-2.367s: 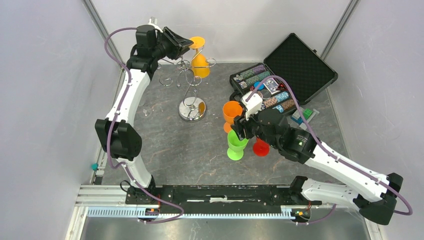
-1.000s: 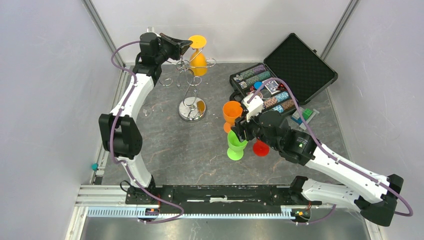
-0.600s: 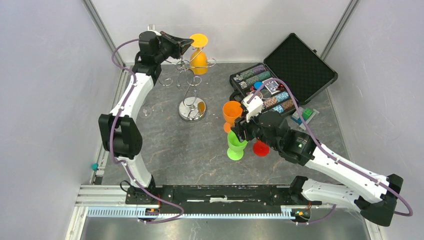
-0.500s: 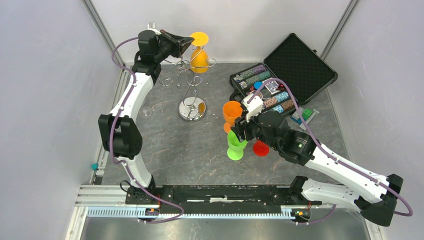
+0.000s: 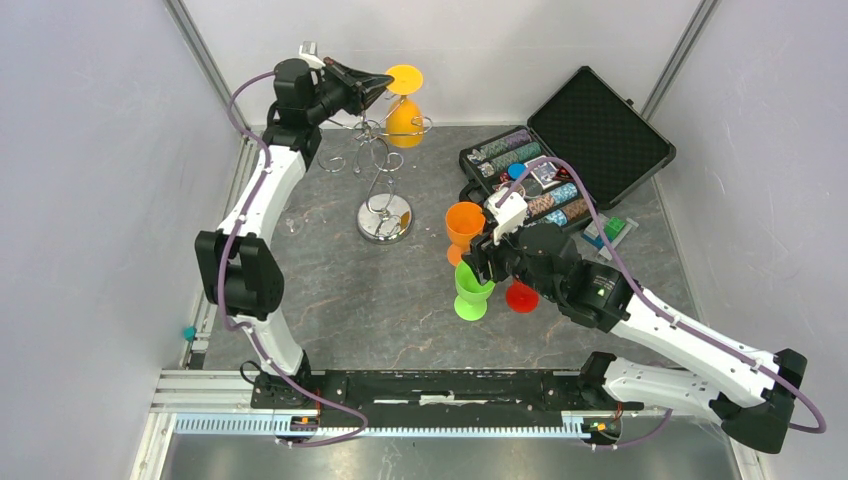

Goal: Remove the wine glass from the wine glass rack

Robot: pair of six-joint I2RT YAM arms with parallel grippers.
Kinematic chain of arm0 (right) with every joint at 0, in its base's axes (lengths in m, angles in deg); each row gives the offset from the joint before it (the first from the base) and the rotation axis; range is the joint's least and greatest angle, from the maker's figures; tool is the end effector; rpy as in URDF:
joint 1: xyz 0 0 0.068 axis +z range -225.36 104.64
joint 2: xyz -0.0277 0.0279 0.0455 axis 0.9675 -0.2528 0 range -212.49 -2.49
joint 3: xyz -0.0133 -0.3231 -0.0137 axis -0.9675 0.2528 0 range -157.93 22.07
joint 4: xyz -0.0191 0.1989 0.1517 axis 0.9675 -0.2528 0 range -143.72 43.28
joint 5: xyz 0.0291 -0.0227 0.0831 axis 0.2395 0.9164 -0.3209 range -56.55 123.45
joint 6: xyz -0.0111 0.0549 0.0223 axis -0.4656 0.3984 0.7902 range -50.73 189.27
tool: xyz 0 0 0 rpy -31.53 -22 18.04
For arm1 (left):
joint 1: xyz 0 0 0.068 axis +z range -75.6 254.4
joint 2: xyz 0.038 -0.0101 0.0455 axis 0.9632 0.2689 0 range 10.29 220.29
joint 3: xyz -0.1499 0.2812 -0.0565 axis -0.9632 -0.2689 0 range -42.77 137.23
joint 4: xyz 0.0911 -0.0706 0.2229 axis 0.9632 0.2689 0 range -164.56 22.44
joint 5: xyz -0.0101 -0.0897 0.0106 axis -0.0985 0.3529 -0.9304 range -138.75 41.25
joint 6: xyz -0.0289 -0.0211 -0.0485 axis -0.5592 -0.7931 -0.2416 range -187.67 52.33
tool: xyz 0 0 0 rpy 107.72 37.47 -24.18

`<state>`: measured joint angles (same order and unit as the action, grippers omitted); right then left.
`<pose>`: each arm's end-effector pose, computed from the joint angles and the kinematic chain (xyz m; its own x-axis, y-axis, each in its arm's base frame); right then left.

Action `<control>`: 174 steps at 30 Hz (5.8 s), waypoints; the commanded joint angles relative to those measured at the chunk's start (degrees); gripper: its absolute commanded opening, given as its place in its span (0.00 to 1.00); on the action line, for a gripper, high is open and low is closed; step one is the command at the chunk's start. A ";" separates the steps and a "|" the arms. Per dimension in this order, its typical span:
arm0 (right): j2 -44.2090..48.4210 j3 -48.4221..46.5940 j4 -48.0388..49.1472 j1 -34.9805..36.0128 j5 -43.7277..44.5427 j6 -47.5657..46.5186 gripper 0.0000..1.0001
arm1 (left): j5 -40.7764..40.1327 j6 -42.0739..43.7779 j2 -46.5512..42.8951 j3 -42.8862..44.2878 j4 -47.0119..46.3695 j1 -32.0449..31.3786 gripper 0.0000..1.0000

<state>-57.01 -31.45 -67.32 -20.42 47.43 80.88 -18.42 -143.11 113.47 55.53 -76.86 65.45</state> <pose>0.1125 0.1413 0.3838 -0.3411 -0.1459 -0.9286 -0.6090 0.7868 0.1000 0.4336 -0.0910 0.4563 -0.6235 -0.7475 -0.2292 0.1160 0.2014 -0.9726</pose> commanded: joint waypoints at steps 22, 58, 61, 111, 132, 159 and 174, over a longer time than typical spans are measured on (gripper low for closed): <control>1.45 -0.10 2.94 -0.25 0.92 2.41 0.72 | 2.22 0.96 -8.96 -2.70 -1.55 3.28 0.02; 4.78 2.45 6.66 -0.23 -0.09 1.14 0.97 | 1.32 -0.93 -0.98 -5.27 -32.27 7.30 0.02; 5.19 3.04 8.14 -0.21 -0.48 0.56 0.98 | 4.02 1.38 -1.75 -2.60 -31.95 7.28 0.02; -13.24 -1.21 83.47 -0.31 -26.83 17.92 0.91 | 0.87 -56.25 -53.79 -42.73 -46.46 1.14 0.02; -9.51 7.58 99.33 -0.57 -32.22 20.37 0.00 | 1.99 -43.89 -57.38 -40.22 -37.55 -0.23 0.47; -19.42 -21.03 -9.50 5.03 -18.80 -12.54 0.00 | -14.85 51.59 -62.61 -7.01 47.92 -0.21 1.00; -43.20 -37.29 -24.67 12.47 -4.95 -15.61 0.08 | -17.27 55.08 -62.84 -9.42 48.71 -0.19 1.00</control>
<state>-99.22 -65.08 -89.29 -8.59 39.93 67.16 -35.06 -91.70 50.37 46.18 -27.79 65.06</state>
